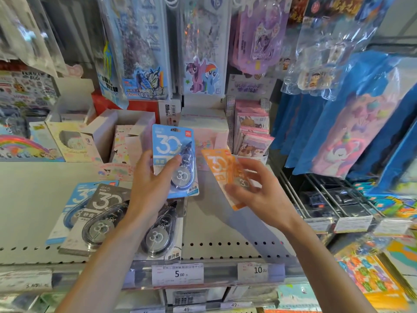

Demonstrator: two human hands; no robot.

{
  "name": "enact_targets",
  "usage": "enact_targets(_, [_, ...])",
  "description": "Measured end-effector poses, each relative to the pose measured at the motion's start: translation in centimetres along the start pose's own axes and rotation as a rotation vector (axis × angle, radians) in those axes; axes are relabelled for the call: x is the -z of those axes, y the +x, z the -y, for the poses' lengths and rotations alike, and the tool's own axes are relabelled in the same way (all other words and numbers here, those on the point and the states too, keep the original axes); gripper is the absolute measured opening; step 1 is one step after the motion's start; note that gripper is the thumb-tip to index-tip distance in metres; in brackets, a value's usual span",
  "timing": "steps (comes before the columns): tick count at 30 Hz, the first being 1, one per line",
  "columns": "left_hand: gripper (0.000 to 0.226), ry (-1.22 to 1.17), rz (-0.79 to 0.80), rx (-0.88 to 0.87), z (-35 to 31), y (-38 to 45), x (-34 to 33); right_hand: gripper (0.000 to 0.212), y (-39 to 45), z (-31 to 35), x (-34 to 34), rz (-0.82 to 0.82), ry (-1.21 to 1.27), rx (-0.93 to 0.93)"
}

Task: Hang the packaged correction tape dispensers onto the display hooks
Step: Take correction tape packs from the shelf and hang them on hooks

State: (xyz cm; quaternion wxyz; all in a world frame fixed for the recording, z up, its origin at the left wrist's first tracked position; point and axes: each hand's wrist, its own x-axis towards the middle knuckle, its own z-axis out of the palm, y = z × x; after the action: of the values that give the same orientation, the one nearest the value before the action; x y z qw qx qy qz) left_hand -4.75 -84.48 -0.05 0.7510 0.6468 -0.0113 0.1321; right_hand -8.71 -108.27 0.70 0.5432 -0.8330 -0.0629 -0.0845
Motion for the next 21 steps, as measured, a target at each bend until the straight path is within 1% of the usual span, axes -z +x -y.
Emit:
enact_targets(4, [0.038, 0.010, 0.042, 0.037, 0.1, -0.6, -1.2, 0.062, 0.4, 1.4, -0.9, -0.069, 0.097, 0.084])
enact_targets(8, [0.048, 0.001, 0.115, 0.060, -0.4, -1.1, -2.3, 0.066, 0.6, 2.1, -2.2, -0.107, -0.004, 0.164])
enact_targets(10, [0.046, 0.035, 0.116, 0.061, -0.5, -1.1, -2.3, 0.063, 0.5, 2.2, -2.5, -0.102, -0.035, 0.193])
enact_targets(12, [0.040, 0.036, 0.098, 0.074, -0.4, -0.9, -2.0, 0.053, 0.4, 2.3, -2.5, -0.094, -0.001, 0.192])
enact_targets(14, [0.035, 0.028, 0.086, 0.079, -0.4, -0.8, -1.9, 0.047, 0.5, 2.4, -2.2, -0.111, 0.063, 0.151])
enact_targets(17, [0.033, 0.021, 0.096, 0.046, -0.9, -0.8, -1.9, 0.053, 0.5, 2.6, -1.9, -0.098, 0.209, 0.006])
enact_targets(18, [0.034, 0.011, 0.102, 0.032, -1.0, -0.9, -2.0, 0.048, 0.4, 2.7, -1.8, -0.066, 0.258, -0.029])
enact_targets(20, [0.036, -0.005, 0.116, 0.005, -1.5, -1.4, -2.0, 0.029, -0.1, 3.0, -1.8, -0.001, 0.356, -0.067])
enact_targets(21, [0.036, -0.007, 0.124, -0.009, -1.8, -1.7, -2.0, 0.026, -0.4, 3.0, -1.7, 0.003, 0.409, -0.086])
